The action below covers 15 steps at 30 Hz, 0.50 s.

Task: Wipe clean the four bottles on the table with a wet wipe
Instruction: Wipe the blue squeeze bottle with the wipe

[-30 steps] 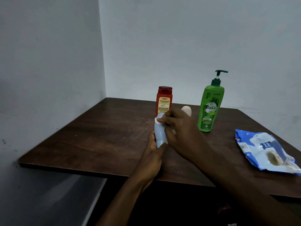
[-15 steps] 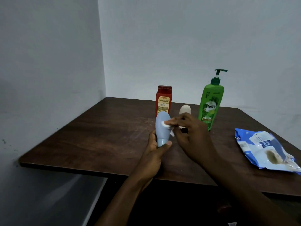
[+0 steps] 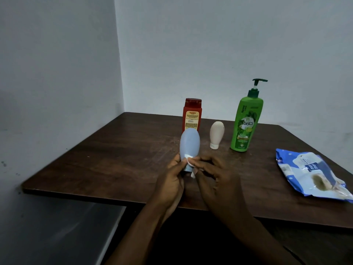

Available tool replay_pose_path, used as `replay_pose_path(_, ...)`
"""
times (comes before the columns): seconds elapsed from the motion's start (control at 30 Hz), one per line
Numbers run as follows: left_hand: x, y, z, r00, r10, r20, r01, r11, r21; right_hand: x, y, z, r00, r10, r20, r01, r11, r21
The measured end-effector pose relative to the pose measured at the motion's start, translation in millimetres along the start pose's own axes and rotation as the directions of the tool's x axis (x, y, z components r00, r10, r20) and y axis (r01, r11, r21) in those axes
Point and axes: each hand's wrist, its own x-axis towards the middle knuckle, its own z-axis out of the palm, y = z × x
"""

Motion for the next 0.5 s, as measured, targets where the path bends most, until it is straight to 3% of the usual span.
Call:
replay_pose_path(0.13,1.6,2.7,-1.7,1.000,-0.010,-0.024,0.006,0.986,-0.166,-5.3,0.3,2.2,0.999,-0.034,0.024,0.033,0.998,0.047)
replay_pose_path(0.23,-0.1,6.7,3.1,1.000,-0.020,-0.010,0.017,0.973,-0.229,-1.4,4.6,0.1,0.999,0.042,-0.014,-0.041,0.996,0.076)
replay_pose_path(0.43,0.5,3.4,5.5,0.999,-0.054,-0.002,0.053,0.987,-0.149,2.2,4.6,4.2,0.979,0.192,-0.069,-0.176,0.966,0.188)
replay_pose_path(0.5,6.7,-0.5,1.6,0.997,-0.065,-0.048,0.065,0.998,0.008,3.1,1.1,5.3,0.982,0.184,-0.050,-0.171,0.964,0.206)
